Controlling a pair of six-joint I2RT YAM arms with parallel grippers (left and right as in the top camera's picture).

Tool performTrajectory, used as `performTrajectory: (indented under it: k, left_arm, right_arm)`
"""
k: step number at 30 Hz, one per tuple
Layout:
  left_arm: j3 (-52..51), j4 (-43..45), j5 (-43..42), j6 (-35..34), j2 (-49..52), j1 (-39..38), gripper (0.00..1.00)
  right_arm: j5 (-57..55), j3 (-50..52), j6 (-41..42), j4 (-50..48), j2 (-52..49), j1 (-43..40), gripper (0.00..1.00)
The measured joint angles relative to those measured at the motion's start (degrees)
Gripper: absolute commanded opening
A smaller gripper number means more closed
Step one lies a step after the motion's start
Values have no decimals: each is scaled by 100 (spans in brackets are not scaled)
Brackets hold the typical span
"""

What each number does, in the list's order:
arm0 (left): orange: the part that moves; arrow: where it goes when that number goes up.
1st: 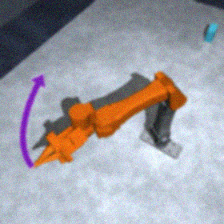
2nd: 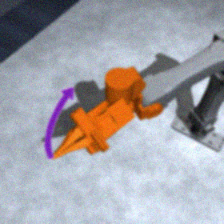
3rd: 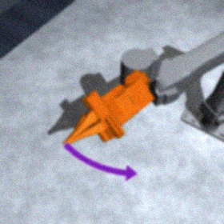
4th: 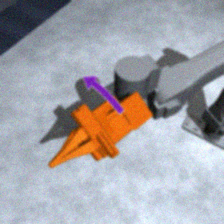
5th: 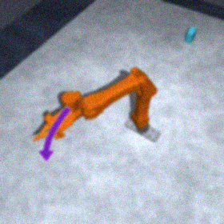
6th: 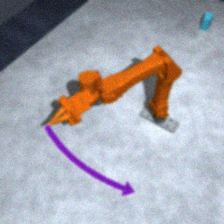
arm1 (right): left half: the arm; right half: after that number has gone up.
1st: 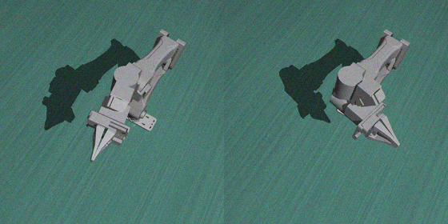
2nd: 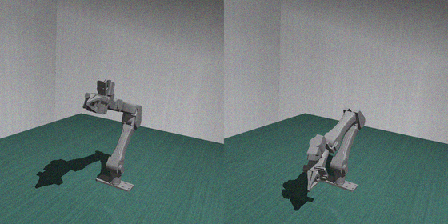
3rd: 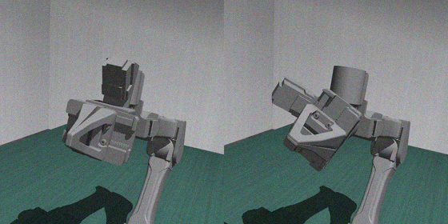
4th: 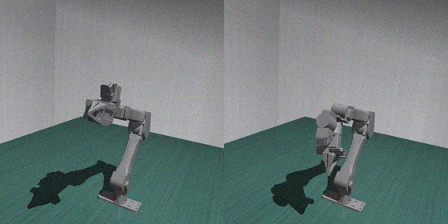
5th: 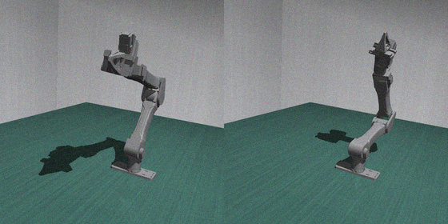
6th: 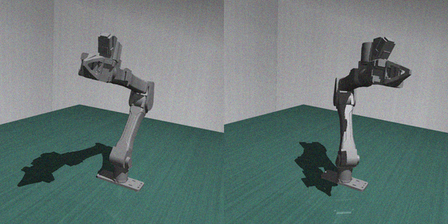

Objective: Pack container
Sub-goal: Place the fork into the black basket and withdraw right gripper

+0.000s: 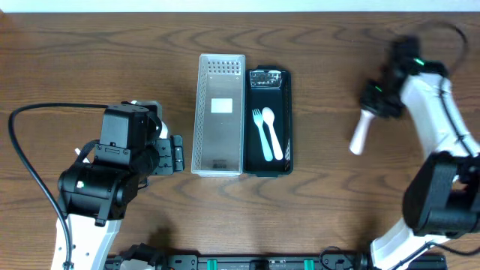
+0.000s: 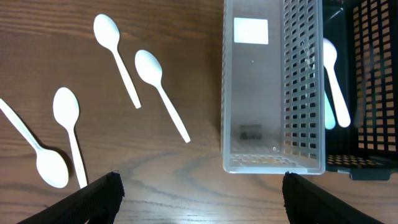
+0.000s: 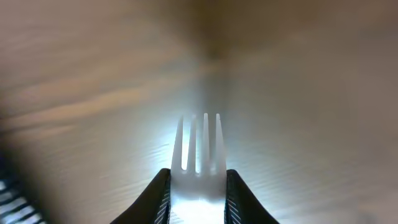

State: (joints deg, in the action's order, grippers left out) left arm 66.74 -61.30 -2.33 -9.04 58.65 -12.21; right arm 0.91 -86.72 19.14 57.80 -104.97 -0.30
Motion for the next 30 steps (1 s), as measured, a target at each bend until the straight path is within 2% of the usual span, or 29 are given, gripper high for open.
performTrajectory:
  k: [4,8,12,17,19,24,30]
  left_arm:
    - [0,-28,92,2,107,0,84]
    - [0,-55,125,0,284,0,84]
    - [0,-98,129,2,479,0,84]
    - [0,-111,127,2,664,0,85]
    - [0,-111,129,2,710,0,85]
    - [0,-111,129,2,730,0,85]
    - [0,-111,127,2,732,0,85]
  right_arm:
    - [87,-645,92,-20,144,1226,18]
    - [149,-737,234,-258,175,2208,18]
    - [155,-737,363,-363,70,2815,18]
    - [103,-741,474,-378,-487,3163,19]
    - [76,-741,483,-420,-804,3209,23]
    - [59,-730,551,-538,-1443,3230,51]
    - [22,-896,562,-426,-1456,3222,53]
